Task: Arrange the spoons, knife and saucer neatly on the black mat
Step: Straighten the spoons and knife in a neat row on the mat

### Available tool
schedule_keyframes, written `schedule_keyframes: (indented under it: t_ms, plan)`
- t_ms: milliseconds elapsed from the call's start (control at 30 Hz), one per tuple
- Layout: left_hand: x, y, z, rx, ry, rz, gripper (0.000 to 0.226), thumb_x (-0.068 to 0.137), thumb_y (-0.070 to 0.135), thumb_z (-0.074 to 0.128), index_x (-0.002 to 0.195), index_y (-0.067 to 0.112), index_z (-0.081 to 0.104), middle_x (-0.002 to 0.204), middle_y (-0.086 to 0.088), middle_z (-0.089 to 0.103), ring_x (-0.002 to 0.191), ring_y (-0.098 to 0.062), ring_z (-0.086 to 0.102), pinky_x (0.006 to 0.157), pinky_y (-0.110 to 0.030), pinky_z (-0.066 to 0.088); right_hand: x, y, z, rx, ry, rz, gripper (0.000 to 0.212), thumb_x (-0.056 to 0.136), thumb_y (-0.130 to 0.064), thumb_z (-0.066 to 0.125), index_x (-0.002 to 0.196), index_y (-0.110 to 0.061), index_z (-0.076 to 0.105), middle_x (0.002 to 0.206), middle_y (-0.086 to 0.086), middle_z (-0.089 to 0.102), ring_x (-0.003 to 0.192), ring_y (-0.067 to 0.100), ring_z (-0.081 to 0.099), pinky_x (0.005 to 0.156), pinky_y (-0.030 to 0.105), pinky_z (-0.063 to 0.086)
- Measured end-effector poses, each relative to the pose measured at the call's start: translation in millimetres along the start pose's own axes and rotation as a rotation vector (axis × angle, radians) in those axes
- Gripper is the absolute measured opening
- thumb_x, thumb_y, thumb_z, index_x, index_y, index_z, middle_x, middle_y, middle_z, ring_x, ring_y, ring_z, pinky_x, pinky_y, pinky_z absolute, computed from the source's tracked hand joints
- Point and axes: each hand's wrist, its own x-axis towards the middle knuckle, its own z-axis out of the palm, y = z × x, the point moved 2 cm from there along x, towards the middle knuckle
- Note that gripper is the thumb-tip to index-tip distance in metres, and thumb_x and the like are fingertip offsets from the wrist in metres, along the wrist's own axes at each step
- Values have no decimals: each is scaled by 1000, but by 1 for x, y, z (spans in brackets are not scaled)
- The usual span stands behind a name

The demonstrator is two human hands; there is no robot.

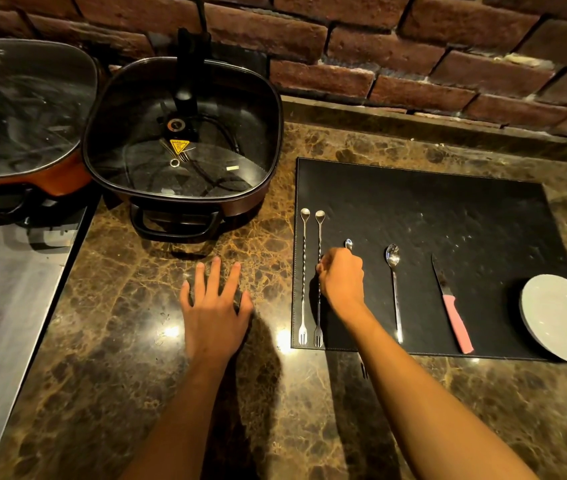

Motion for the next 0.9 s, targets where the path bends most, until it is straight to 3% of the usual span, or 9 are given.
schedule_keyframes:
  t_ms: [267,433,567,633,767,900]
  plan:
    - [0,1,-1,2,2,3,59,100,51,32,155,32,36,163,-8,37,152,-32,31,119,-57,27,3,5,3,66,-1,0,17,90,-5,50,87,-4,67,93,19,70,85,37,69,76,49,59]
    - [-1,1,-3,-2,-6,4,58,99,50,34,154,31,39,163,-9,38,153,-32,30,119,-57,28,2,20,-7,150,68,26,14,89,-8,59,79,-10,68,78,5,68,79,28,69,69,35,54]
    - [0,2,-5,-7,-10,-1,58,99,48,38,153,29,41,163,-10,38,153,-33,30,119,-58,28,-2,51,-26,144,134,60,4,87,-11,65,87,-8,67,85,14,73,85,33,69,78,42,57]
    - [0,2,-6,-14,-6,2,58,98,47,39,153,28,43,162,-10,39,152,-34,31,119,-58,29,-6,64,-30,89,109,98,8,85,-15,66,90,-8,67,90,16,72,89,37,67,80,43,56]
    - [0,1,-5,-3,-7,5,58,98,47,39,153,28,42,162,-10,39,152,-33,31,118,-57,28,-14,76,-26,41,26,114,9,87,-17,65,91,-9,66,93,16,71,90,38,67,78,43,56]
    - [1,2,-4,-2,-23,-10,58,98,48,37,152,30,42,162,-8,39,152,-32,30,118,-56,28,-12,73,-25,0,52,72,8,88,-12,60,88,-10,67,87,16,71,82,37,68,69,38,55]
